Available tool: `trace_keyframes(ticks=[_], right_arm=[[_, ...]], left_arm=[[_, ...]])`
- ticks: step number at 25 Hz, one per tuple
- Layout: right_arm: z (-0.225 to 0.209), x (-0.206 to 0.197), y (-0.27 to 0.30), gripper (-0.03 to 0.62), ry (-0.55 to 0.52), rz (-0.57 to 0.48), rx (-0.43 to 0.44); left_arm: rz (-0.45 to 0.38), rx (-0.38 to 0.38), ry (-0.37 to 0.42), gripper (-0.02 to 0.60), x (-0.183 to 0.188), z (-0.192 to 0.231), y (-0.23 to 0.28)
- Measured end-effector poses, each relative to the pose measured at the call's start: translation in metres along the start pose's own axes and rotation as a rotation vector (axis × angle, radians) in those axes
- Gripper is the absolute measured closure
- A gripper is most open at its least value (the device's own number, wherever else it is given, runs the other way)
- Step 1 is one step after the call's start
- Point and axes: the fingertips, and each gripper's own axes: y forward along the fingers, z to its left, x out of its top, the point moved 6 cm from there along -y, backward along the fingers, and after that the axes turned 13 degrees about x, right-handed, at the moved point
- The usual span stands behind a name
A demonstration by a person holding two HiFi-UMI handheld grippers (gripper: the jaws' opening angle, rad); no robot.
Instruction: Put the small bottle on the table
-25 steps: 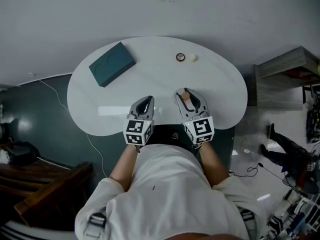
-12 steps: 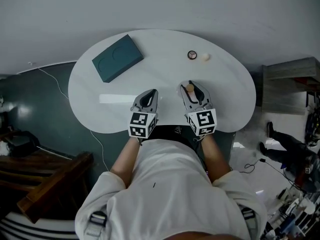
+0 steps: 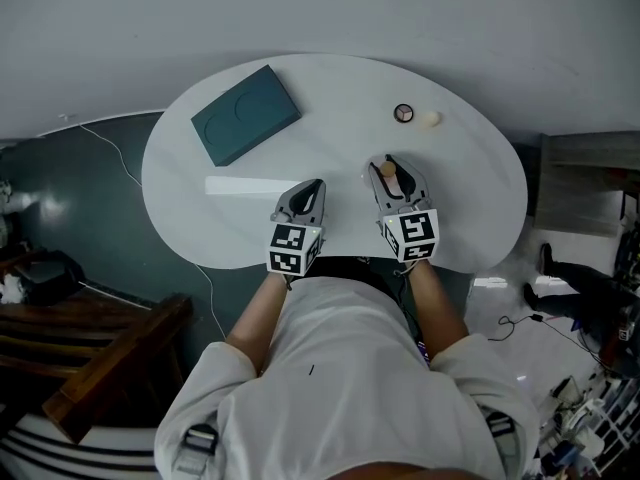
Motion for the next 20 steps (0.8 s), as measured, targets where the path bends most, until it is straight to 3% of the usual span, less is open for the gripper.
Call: trace_keyframes(ticks=[20], right_arm=[[-0.014,-0.015,0.048,0.464,0.006,0.080,0.009]], left_arm=[[0.049,-0.028,-0.023,0.563,-0.009,0.012,0.022]])
